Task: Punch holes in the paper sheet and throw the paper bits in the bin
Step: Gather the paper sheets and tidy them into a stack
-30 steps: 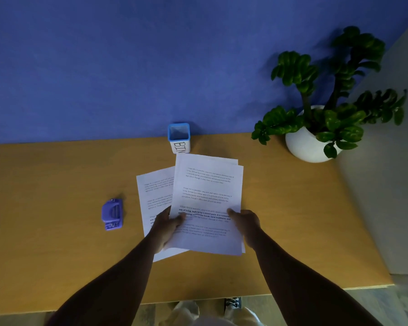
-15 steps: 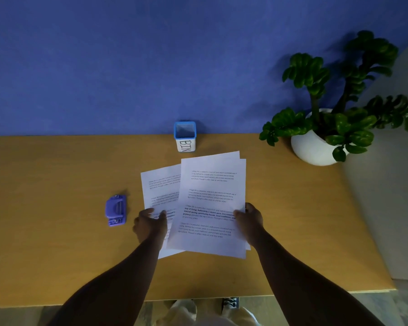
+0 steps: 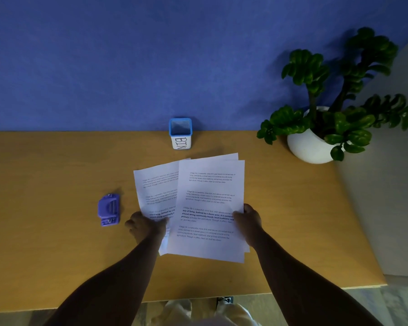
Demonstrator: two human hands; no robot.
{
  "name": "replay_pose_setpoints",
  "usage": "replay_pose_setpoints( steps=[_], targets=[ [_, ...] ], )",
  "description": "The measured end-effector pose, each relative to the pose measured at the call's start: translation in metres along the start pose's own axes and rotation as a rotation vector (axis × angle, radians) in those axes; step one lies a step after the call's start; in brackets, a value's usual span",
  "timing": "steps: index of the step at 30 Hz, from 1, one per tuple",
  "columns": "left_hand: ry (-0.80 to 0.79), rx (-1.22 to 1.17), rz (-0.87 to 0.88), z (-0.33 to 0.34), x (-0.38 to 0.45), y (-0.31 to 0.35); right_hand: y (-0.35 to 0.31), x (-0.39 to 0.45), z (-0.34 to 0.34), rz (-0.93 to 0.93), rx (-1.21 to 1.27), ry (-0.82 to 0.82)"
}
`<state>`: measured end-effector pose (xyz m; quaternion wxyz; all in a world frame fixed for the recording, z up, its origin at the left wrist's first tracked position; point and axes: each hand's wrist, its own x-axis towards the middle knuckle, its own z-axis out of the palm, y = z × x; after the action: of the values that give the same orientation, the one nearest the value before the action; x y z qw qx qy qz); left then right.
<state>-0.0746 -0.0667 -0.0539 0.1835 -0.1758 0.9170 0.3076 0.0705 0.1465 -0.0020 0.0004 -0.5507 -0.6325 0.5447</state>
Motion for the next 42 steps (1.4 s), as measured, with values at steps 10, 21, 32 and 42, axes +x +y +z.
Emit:
replay_pose_setpoints(
  steps=[10, 21, 32, 42],
  targets=[
    [-0.248, -0.169, 0.054, -0.014, 0.008, -0.002, -0.009, 0.004, 0.003, -0.001, -0.005, -0.091],
    [-0.59, -0.27, 0.151, -0.03, 0.004, 0.003, -0.018, 0.002, 0.013, 0.024, 0.039, -0.151],
    [-0.743, -0.202, 0.187, -0.034, -0.013, 0.021, -0.019, -0.003, 0.004, -0.045, 0.046, -0.169],
    [-0.818, -0.515, 0.046, -0.032, -0.014, 0.037, -0.019, -0.006, -0.006, -0.093, 0.022, -0.206]
  ],
)
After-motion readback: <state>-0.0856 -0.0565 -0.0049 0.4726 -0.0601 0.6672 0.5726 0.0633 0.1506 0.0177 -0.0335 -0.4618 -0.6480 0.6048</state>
